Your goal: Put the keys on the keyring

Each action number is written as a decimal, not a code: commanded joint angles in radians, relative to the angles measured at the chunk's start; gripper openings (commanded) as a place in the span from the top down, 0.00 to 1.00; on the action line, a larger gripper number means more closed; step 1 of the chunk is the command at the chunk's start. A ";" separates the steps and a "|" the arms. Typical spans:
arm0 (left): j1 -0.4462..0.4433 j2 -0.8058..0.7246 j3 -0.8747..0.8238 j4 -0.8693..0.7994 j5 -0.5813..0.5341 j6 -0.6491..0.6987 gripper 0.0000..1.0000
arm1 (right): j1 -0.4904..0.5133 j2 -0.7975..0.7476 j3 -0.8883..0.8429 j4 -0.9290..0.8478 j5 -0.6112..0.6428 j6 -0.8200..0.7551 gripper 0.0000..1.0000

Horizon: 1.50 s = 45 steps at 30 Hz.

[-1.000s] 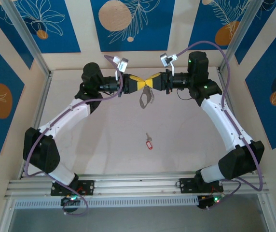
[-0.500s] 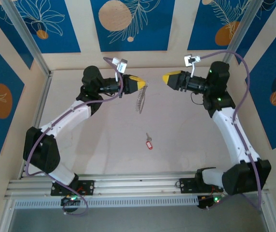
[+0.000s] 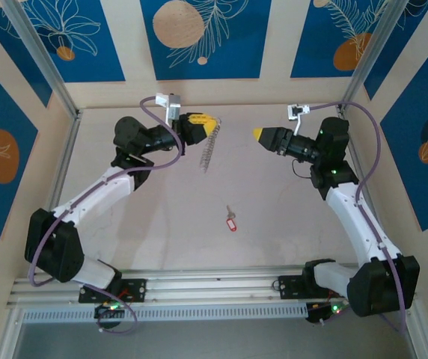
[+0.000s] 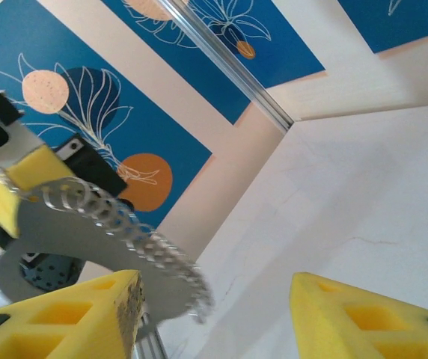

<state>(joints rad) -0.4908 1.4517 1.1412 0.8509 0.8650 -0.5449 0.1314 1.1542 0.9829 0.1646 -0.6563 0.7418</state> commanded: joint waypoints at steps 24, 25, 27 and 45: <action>-0.009 0.069 -0.059 0.390 -0.185 -0.212 1.00 | 0.068 0.051 0.023 0.231 0.049 0.118 0.51; -0.010 0.081 -0.066 0.416 -0.201 -0.236 1.00 | 0.079 0.056 0.030 0.258 0.057 0.129 0.52; -0.011 0.100 -0.073 0.465 -0.228 -0.280 1.00 | 0.102 0.069 0.049 0.300 0.068 0.144 0.54; -0.040 0.174 -0.043 0.555 -0.240 -0.403 1.00 | 0.223 0.214 0.140 0.590 0.101 0.268 0.60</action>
<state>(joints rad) -0.5205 1.6207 1.0611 1.3235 0.6266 -0.9272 0.3347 1.3598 1.0794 0.6781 -0.5713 0.9848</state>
